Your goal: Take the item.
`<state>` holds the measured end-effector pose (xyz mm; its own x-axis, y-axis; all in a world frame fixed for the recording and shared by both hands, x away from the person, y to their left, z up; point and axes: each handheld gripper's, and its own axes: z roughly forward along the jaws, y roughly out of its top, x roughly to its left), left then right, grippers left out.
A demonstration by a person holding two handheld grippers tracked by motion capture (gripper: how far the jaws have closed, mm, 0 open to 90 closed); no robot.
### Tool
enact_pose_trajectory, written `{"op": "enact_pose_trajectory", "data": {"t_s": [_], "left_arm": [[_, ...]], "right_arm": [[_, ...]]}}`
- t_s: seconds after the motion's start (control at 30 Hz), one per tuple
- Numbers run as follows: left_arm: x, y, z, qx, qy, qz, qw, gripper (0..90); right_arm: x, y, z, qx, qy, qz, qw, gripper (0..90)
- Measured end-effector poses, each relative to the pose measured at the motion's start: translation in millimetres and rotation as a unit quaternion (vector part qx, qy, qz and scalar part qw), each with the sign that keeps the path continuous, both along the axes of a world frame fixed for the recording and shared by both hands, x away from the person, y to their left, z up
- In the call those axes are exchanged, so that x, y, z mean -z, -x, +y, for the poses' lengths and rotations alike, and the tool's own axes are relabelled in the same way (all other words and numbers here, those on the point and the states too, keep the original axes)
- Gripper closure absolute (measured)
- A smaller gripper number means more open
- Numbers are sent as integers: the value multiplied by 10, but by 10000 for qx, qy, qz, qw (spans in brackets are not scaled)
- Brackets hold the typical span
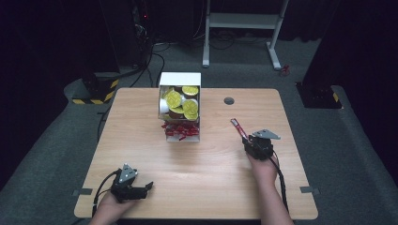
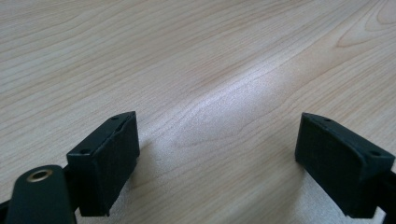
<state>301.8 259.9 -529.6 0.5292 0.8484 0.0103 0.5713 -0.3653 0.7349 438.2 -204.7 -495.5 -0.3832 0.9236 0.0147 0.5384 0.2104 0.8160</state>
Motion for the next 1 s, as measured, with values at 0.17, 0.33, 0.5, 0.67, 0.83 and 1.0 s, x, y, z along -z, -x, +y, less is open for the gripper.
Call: {"op": "enact_pose_trajectory", "data": {"t_s": [0.17, 0.33, 0.5, 0.67, 0.83, 1.0], "left_arm": [[-14, -26, -25, 29, -62, 33, 10000, 142], [-34, -120, -75, 40, -190, 9, 9998, 143], [-28, -212, -111, 62, -127, 45, 9999, 141], [-34, -282, -135, -3, -135, 96, 9999, 141], [-28, -315, -152, -32, -99, 97, 9999, 142], [-19, -318, -158, 6, -55, 90, 9999, 135]], "right_arm": [[-66, 169, 23, -131, -85, -87, 9998, 621], [-147, 332, 37, -237, -224, -113, 9994, 574], [-191, 468, 149, -485, -384, -72, 9981, 520], [-208, 598, 331, -799, -397, 11, 9960, 464], [-91, 773, 505, -953, -322, 222, 9947, 419], [180, 897, 710, -1245, 254, 546, 9904, 355]]}}
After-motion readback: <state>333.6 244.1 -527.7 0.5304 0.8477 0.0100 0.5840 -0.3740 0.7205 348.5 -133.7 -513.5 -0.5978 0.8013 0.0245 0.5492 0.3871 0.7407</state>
